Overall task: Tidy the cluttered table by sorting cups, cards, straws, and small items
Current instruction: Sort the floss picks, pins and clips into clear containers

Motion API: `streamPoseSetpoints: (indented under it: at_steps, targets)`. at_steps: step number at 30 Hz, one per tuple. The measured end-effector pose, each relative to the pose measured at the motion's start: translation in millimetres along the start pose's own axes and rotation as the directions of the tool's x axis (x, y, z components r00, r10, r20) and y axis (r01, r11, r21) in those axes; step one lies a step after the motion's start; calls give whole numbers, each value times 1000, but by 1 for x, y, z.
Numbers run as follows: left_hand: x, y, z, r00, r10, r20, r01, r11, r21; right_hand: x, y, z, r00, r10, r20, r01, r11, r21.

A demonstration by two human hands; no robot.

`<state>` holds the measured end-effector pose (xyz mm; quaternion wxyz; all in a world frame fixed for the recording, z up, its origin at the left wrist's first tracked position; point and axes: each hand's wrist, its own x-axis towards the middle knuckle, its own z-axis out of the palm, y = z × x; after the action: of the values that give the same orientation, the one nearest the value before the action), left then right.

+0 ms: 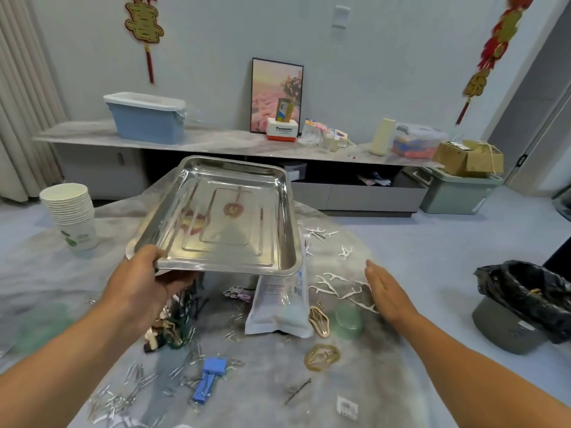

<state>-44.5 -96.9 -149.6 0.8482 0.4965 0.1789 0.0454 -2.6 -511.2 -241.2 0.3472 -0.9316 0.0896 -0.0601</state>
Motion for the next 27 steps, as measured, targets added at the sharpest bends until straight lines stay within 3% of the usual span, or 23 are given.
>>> streamPoseSetpoints:
  at_steps: [4,7,12,15,17,19,21,24,27]
  targets:
    - [19,-10,28,1000,9,16,-9,999,34,25,14,30,996,-11,86,24,988,-151]
    - [24,-18,45,999,-8,47,7,1000,26,35,-7,50,989,-85,120,103,984,-146]
    - [38,-19,64,999,-15,44,15,1000,-4,26,-60,92,940,-225,258,203,973,108]
    - [50,-11,76,1000,1,25,0,999,-32,13,-81,103,911,-238,337,152,953,261]
    - [56,-2,85,1000,11,22,-10,999,-53,13,-82,98,938,-233,258,148,939,311]
    - [69,12,97,999,36,27,-34,997,-63,35,-75,84,984,-176,33,156,933,325]
    - [80,24,108,998,61,27,-58,995,-87,65,-56,70,985,-117,-126,148,952,268]
    - [100,37,126,994,102,27,-98,987,-128,115,-28,57,993,-21,-119,39,988,147]
    - [118,43,140,990,136,26,-130,977,-169,158,-18,61,998,-18,-67,16,999,-32]
